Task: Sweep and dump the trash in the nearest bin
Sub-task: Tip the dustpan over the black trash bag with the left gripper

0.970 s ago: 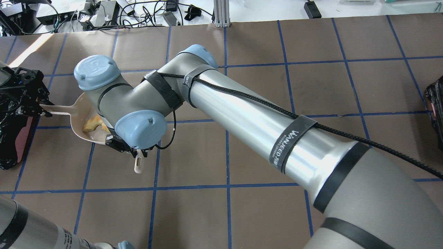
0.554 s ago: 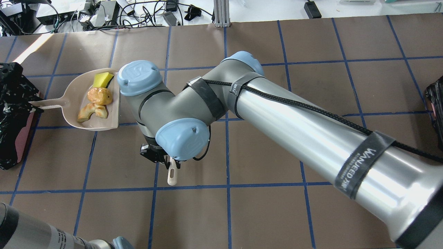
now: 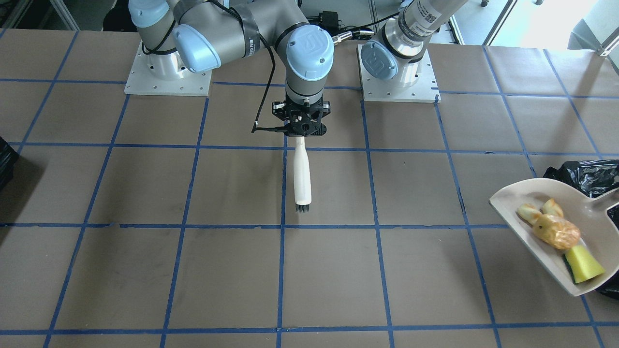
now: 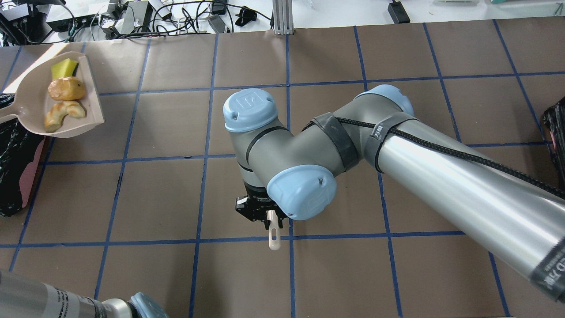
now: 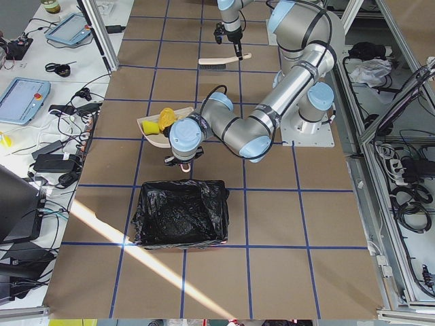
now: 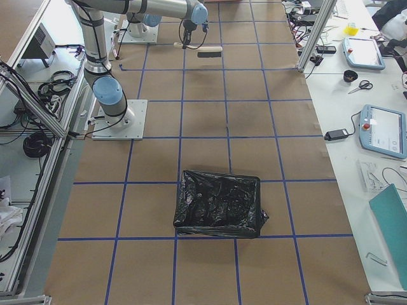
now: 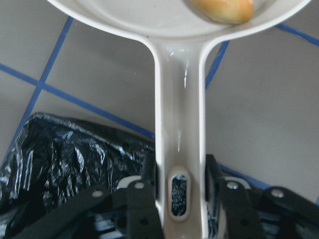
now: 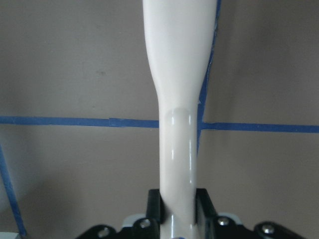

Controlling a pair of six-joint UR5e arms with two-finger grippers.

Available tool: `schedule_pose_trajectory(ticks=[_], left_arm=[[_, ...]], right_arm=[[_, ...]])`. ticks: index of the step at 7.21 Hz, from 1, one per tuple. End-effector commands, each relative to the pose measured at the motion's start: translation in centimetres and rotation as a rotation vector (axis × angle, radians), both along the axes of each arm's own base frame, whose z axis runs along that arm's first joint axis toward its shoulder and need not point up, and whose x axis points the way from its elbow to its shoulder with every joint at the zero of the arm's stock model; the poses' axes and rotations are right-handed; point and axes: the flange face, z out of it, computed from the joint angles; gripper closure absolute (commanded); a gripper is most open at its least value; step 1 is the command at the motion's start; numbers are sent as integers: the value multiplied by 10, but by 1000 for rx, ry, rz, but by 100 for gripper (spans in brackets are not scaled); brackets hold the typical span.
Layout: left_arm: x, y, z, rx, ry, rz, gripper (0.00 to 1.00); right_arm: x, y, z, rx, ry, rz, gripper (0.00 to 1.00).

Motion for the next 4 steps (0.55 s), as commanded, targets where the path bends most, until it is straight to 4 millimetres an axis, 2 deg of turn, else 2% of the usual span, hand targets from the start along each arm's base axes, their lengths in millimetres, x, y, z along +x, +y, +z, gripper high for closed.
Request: schedule_pose_trajectory(ticks=[1,3,4], left_arm=[[68,35,23,18,-39,112,100],[114,58,54,34,-140,167,100],[152,88,57,58,-171,227,100]], right_arm=[[-25,11,-16,27,25,-4,100],[-27,18,-34,29,9,-15,100],[-27,19,-35,31,9,-17,100]])
